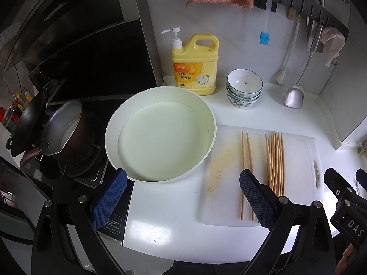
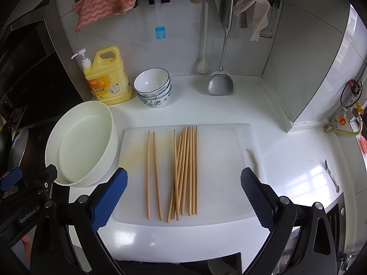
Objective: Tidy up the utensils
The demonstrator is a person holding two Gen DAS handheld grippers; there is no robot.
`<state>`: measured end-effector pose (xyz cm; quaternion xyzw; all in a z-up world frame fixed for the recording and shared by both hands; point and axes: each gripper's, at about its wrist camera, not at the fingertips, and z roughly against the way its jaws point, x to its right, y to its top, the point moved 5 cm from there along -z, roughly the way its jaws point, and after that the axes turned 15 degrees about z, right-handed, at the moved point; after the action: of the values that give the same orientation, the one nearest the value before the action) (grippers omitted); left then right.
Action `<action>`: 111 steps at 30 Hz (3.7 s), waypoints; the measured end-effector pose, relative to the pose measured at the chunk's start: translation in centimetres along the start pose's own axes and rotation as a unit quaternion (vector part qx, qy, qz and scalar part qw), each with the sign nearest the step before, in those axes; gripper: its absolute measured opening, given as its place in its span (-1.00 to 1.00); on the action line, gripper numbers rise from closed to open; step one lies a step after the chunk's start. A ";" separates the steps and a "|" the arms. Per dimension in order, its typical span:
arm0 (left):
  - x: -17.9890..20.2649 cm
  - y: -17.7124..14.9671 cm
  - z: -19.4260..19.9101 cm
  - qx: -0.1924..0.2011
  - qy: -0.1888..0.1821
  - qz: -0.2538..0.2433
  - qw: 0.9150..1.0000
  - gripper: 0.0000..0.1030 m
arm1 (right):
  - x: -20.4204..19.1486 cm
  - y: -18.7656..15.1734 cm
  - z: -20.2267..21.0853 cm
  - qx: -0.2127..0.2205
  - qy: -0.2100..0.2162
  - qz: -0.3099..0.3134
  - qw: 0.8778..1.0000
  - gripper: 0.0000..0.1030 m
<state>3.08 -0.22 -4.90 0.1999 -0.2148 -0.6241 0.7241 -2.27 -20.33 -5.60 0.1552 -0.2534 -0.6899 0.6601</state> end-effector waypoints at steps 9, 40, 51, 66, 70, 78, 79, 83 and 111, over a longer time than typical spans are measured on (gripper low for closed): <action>0.2 0.0 0.0 0.002 -0.001 0.000 1.000 0.88 | 0.0 0.1 0.0 0.001 0.001 -0.001 1.000 0.83; -0.1 0.3 0.0 0.002 -0.002 0.002 1.000 0.88 | -0.2 0.1 0.0 0.002 0.003 -0.002 1.000 0.83; -0.3 0.4 -0.1 0.000 -0.006 0.003 1.000 0.88 | -0.7 0.3 0.0 0.004 0.010 -0.003 1.000 0.83; 1.4 -1.9 -4.7 -0.029 -0.067 -0.059 0.996 0.88 | -0.1 -4.3 -3.8 0.015 0.029 -0.047 0.998 0.83; 2.8 -3.7 -5.6 -0.026 -0.100 -0.074 0.992 0.88 | 1.2 -6.3 -5.2 0.016 0.005 -0.048 0.999 0.83; 5.9 -6.8 -7.2 0.001 -0.101 -0.087 0.991 0.88 | 3.9 -9.1 -8.5 0.029 0.006 -0.014 0.999 0.83; 6.2 -7.2 -7.6 0.001 -0.103 -0.078 0.992 0.88 | 4.3 -9.4 -9.1 0.031 0.005 -0.010 0.999 0.83; 6.9 -8.2 -9.1 0.011 -0.082 -0.051 0.995 0.88 | 5.9 -10.3 -11.9 0.026 0.047 -0.012 0.998 0.83; 7.6 -9.7 -17.9 0.007 -0.049 -0.032 0.998 0.88 | 5.0 -8.5 -21.1 0.018 0.003 0.008 1.000 0.83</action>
<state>6.21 -8.76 -24.66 0.1808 -0.2477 -0.6544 0.6912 1.85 -28.34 -27.05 0.1669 -0.2648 -0.6797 0.6633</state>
